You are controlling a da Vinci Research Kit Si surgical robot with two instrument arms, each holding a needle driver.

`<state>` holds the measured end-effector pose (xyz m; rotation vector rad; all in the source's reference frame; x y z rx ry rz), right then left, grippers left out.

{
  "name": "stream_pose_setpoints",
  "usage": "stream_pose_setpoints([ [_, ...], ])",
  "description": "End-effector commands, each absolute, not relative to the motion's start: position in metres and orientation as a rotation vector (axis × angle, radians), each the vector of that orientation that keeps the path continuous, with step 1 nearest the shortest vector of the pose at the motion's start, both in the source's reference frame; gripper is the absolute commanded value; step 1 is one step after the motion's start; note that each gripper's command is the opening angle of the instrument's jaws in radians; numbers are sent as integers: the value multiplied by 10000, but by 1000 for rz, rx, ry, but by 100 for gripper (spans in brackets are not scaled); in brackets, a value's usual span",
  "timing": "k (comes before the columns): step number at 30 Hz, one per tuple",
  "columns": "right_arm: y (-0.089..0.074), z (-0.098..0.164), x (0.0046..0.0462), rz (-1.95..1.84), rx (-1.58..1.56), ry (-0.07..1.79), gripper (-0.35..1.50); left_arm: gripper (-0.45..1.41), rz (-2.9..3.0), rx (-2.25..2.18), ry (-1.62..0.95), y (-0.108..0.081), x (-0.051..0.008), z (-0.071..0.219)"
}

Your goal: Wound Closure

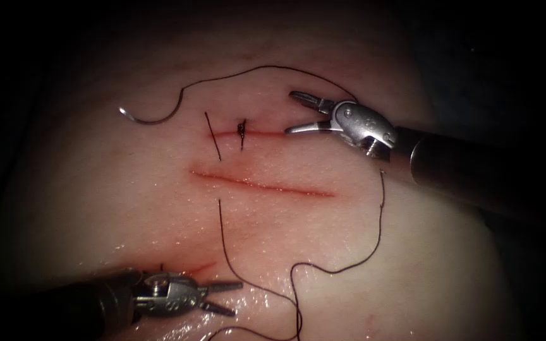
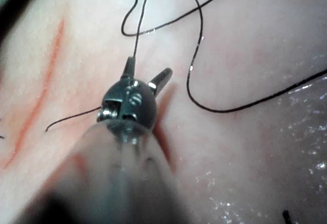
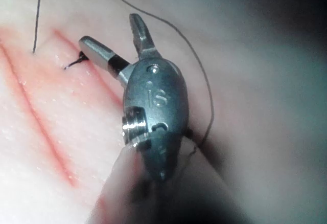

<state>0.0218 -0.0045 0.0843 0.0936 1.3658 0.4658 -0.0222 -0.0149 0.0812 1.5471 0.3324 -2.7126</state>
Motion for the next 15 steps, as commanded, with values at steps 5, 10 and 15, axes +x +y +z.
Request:
stream_pose_setpoints([
  [5,-39,848,226,462,94,1362,118,32,-2829,1511,626,-170,-232,818],
  [10,-41,849,227,461,92,1362,118,41,-2872,1452,701,-183,-236,822],
  [15,-45,850,229,462,94,1360,118,34,-2893,1387,726,-190,-241,825],
])
